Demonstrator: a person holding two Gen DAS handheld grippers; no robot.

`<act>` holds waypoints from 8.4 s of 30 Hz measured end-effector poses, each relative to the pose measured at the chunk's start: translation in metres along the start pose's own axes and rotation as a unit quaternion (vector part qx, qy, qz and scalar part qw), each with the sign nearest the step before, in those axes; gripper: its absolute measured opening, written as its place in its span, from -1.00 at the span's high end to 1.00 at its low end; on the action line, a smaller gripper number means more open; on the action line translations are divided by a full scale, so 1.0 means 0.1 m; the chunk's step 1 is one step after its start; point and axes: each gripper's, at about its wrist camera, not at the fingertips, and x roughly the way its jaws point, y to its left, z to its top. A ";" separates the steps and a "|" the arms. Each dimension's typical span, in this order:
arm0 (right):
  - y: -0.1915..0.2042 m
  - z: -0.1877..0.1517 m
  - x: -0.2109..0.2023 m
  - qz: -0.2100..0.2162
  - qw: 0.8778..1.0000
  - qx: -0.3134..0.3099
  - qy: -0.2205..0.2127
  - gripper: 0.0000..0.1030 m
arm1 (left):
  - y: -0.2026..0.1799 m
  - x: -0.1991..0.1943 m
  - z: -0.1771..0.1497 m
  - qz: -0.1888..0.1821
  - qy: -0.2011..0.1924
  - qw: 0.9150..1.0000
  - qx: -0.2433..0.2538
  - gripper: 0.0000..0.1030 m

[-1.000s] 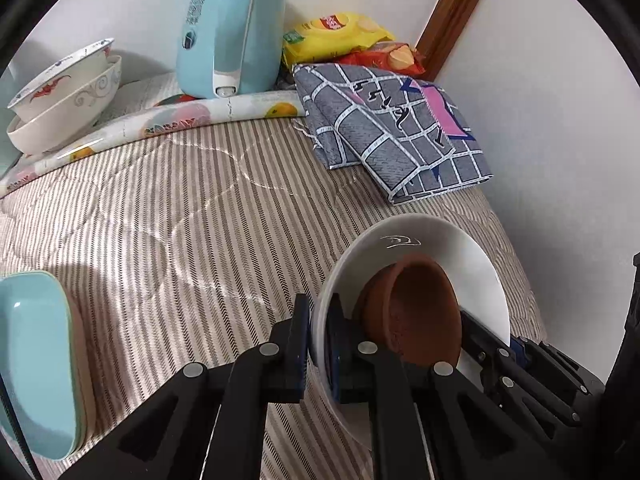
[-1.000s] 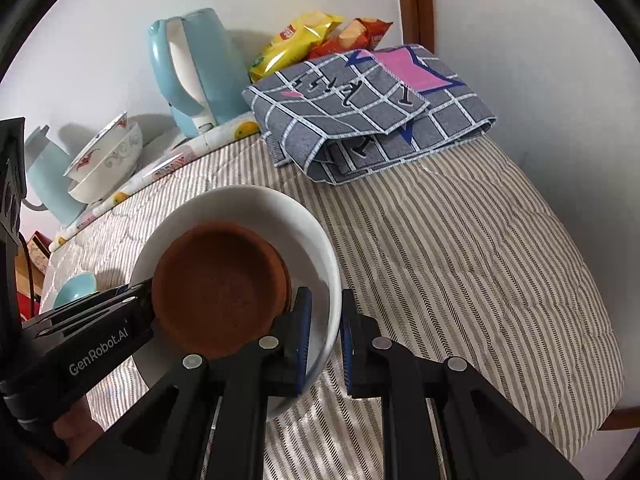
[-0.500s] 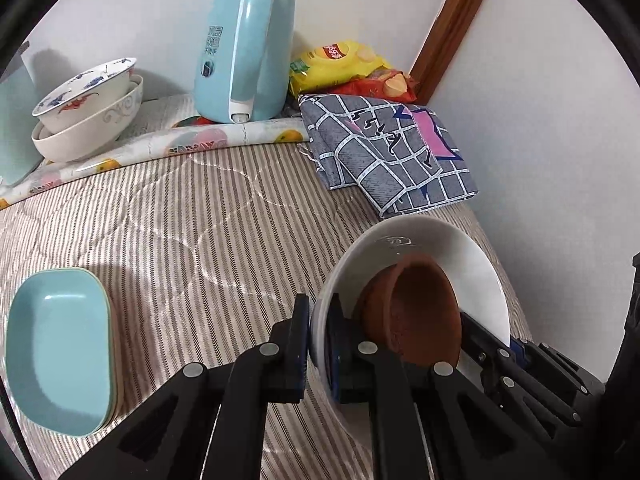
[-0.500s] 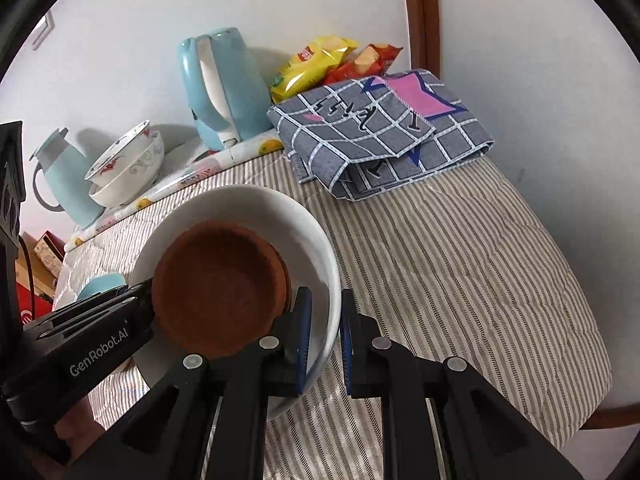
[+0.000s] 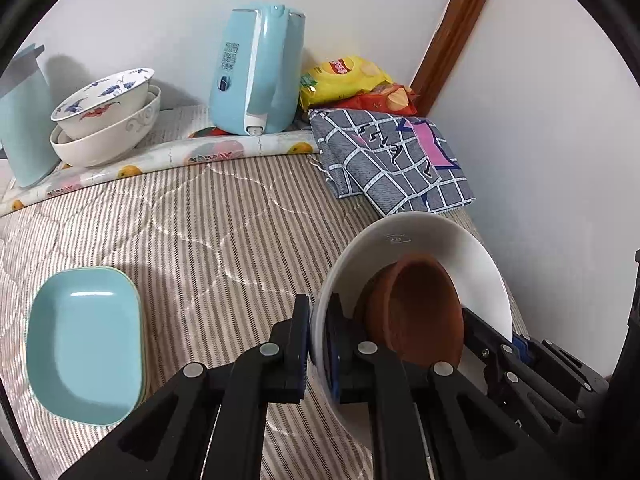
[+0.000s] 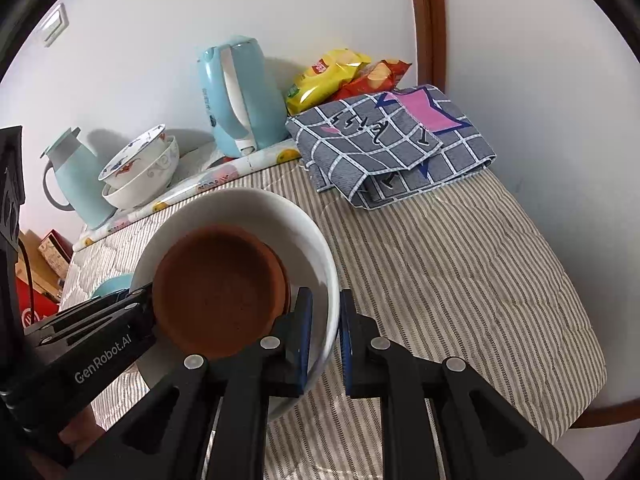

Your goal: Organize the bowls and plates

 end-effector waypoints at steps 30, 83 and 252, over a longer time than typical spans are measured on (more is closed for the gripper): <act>0.84 0.00 -0.19 0.026 0.998 -0.047 -0.018 0.76 | 0.77 -0.58 0.01 0.015 -0.037 0.999 -0.027 0.84; 1.87 -0.06 0.21 0.064 0.994 -0.088 0.001 0.77 | 1.85 -0.74 0.04 0.049 -0.038 0.995 -0.072 0.84; 0.79 -1.26 -1.34 0.010 0.992 -0.108 -0.068 -0.81 | 0.78 -1.97 -1.39 0.138 -0.122 0.982 -0.045 -0.67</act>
